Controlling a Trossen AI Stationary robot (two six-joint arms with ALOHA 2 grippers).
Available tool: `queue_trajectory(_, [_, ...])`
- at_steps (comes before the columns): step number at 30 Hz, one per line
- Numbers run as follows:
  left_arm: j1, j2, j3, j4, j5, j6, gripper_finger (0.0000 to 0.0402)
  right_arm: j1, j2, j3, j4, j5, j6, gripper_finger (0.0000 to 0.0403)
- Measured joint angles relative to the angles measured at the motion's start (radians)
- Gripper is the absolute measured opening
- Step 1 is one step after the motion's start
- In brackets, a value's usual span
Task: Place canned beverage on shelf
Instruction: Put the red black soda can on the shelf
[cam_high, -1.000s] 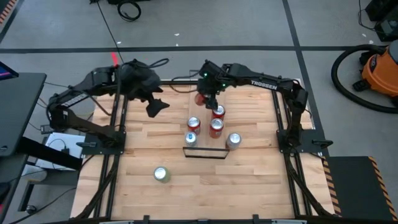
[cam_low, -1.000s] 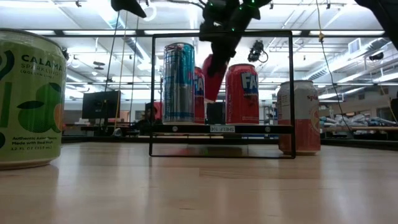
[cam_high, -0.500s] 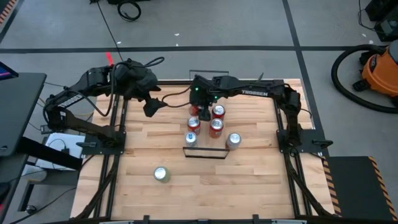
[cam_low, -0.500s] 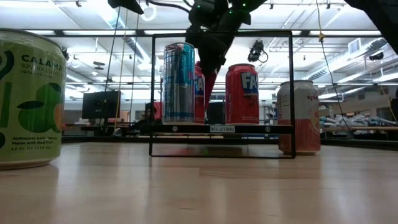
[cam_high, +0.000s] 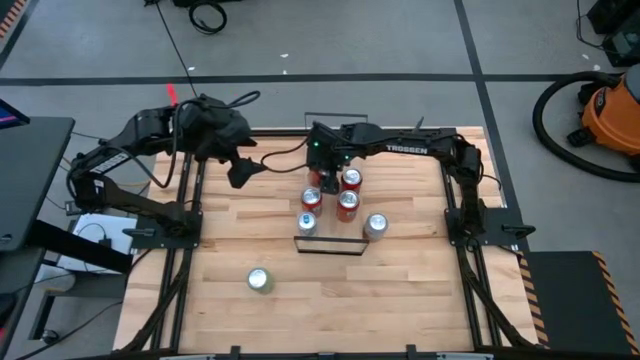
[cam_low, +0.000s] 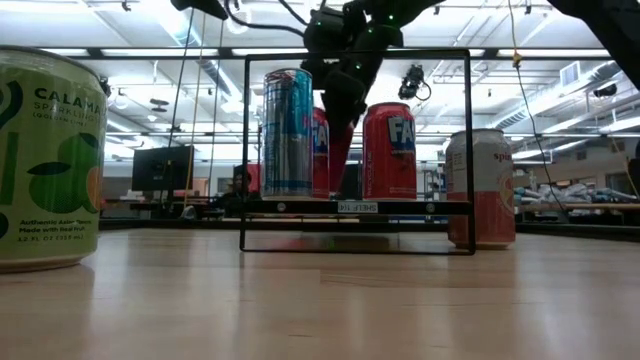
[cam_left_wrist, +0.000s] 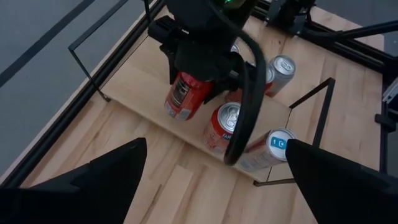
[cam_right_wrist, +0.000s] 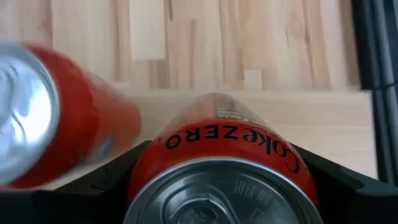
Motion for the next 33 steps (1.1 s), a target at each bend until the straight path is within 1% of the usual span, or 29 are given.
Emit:
queue_trajectory(5, [0.0,0.001,0.0,0.0,0.0,0.002,0.0396,-0.002,0.0,-0.003,0.008,-0.004,-0.007,0.0321])
queue_trajectory(9, [0.0,0.001,0.0,0.001,0.0,0.005,0.0396,-0.009,0.016,-0.003,0.033,-0.046,-0.003,0.0321])
queue_trajectory(14, [0.0,0.001,0.0,0.001,0.0,-0.017,0.0396,-0.011,0.033,-0.004,0.02,-0.038,-0.005,0.0322])
queue_trajectory(23, [0.0,0.001,0.0,0.014,0.0,-0.021,0.0396,-0.016,0.033,-0.004,0.032,-0.049,-0.01,0.034])
queue_trajectory(33, [0.0,0.001,0.0,0.018,0.0,-0.022,0.0396,-0.017,0.032,-0.004,0.03,-0.082,-0.016,0.0344])
